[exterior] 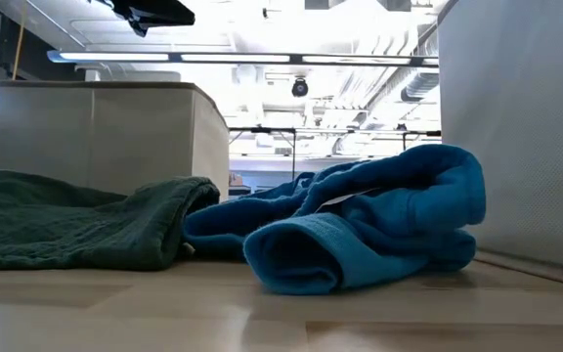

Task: Sort clothes
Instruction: Put the black boxer into the bottom laundry organizer, then put the gray shorts into the bottom laundry organizer

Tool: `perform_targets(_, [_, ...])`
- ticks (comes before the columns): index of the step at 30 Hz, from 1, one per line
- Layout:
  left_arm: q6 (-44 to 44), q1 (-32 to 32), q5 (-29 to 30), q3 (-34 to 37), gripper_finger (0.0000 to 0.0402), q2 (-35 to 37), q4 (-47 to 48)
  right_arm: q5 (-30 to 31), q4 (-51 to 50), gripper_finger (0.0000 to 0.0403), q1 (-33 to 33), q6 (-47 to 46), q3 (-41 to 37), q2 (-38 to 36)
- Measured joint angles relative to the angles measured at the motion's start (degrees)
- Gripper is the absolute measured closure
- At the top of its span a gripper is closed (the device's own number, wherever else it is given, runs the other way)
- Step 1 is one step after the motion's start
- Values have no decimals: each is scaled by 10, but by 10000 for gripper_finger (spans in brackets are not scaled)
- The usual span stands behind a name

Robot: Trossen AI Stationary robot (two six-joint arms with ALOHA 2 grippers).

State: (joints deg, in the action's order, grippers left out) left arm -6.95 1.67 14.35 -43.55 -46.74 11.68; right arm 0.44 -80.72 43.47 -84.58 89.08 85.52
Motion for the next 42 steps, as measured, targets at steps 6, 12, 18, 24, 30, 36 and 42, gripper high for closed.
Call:
perform_targets(6, [-8,0,0,0,357,0,1,-143,0,280,-103,57,1,-23])
perform_targets(12, [-8,0,0,0,357,0,9,-242,-9,253,-197,88,1,-57])
perform_targets(18, [-17,0,0,0,357,0,9,-258,19,252,-303,258,1,-69])
perform_targets(24, [-23,0,0,0,357,0,11,-205,128,251,-430,518,1,-41])
perform_targets(30, [-27,2,0,0,357,0,25,-149,186,251,-541,701,1,39])
perform_targets(36, [-27,2,0,0,357,0,44,-58,-11,255,-587,655,1,155])
perform_targets(42, [-27,2,0,0,357,0,53,-11,-56,255,-580,692,1,236])
